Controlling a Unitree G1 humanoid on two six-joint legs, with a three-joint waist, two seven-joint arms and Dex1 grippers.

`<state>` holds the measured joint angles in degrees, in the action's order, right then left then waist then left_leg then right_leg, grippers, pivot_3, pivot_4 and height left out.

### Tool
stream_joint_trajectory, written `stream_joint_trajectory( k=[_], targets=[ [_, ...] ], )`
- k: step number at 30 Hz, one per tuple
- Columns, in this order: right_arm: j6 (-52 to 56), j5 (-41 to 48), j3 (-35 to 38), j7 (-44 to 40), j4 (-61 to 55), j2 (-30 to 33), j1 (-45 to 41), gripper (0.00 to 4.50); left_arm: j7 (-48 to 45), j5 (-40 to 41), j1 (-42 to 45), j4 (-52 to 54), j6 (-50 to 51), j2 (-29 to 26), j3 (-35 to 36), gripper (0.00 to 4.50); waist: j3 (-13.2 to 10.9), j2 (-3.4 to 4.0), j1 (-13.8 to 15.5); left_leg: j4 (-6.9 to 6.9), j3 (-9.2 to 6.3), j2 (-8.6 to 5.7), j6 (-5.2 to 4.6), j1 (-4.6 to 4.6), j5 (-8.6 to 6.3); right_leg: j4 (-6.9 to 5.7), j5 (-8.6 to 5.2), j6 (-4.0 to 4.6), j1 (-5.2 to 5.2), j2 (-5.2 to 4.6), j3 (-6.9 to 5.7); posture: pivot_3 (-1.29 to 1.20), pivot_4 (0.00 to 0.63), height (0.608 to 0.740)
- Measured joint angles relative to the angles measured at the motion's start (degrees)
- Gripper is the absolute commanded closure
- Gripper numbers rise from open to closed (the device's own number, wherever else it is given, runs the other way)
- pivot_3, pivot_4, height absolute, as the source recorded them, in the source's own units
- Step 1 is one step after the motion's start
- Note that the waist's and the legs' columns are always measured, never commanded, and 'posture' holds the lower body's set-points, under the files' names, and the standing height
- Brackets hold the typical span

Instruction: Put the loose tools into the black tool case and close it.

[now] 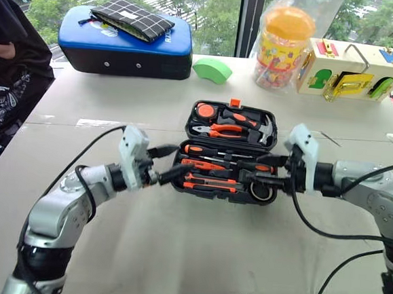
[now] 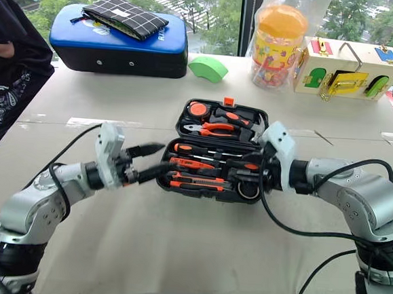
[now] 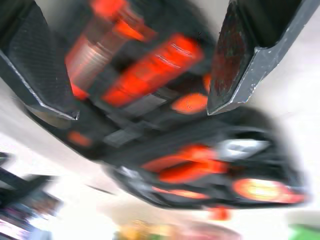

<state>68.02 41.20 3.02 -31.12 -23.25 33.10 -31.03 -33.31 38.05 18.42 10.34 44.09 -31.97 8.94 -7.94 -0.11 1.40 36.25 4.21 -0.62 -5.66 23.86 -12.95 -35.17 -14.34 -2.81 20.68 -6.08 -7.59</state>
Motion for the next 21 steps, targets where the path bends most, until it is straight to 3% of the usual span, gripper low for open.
stream_joint_trajectory(
  k=[4, 12, 15, 20, 21],
  targets=[
    [-2.56, -6.40, 0.28, 6.44, 9.41, -1.27, -4.65, 0.08, 7.54, -3.15, 12.68, -10.82, 4.35, 4.12, -0.65, 0.33, 0.05, -0.19, 0.18, 0.05, 0.03, -0.16, -0.21, -0.08, 0.13, -0.32, -0.01, 0.00, 0.02, 0.02, 0.12, 0.00, 0.150, 0.740],
    [-7.37, -15.77, -0.04, 12.82, 34.66, -7.08, -13.75, 0.08, 10.01, -12.08, 28.54, -36.69, 0.86, 10.28, -4.52, 0.33, 0.00, -0.22, -0.81, -0.06, 0.10, -0.13, 0.03, -0.13, 0.35, -0.48, -0.02, 0.02, 0.04, 0.14, 0.17, 0.00, 0.150, 0.740],
    [-9.38, -17.00, 0.02, 11.72, 42.19, -8.07, -15.71, 0.78, 9.90, -14.73, 30.91, -44.88, -1.33, 10.49, -4.50, 1.59, 0.00, -0.22, -1.37, -0.13, 0.11, -0.11, 0.04, -0.14, 0.35, -0.47, -0.02, 0.02, 0.06, 0.15, 0.18, 0.00, 0.150, 0.740],
    [-11.00, -17.34, 0.13, 7.29, 47.97, -9.20, -17.65, 3.05, 6.99, -15.30, 32.70, -48.93, -2.13, 9.80, -2.43, 3.61, 0.00, -0.22, -1.93, -0.08, 0.06, -0.11, 0.29, -0.18, 0.37, -0.59, -0.01, 0.03, 0.04, 0.07, 0.18, 0.00, 0.150, 0.740],
    [-11.22, -17.27, 0.22, 6.34, 48.45, -9.32, -17.71, 3.68, 6.61, -15.24, 32.70, -48.92, -1.77, 9.54, -1.47, 4.24, 0.00, -0.22, -1.99, -0.06, 0.04, -0.11, 0.40, -0.18, 0.31, -0.61, -0.01, 0.03, 0.04, 0.05, 0.18, 0.00, 0.150, 0.740]
  ],
)
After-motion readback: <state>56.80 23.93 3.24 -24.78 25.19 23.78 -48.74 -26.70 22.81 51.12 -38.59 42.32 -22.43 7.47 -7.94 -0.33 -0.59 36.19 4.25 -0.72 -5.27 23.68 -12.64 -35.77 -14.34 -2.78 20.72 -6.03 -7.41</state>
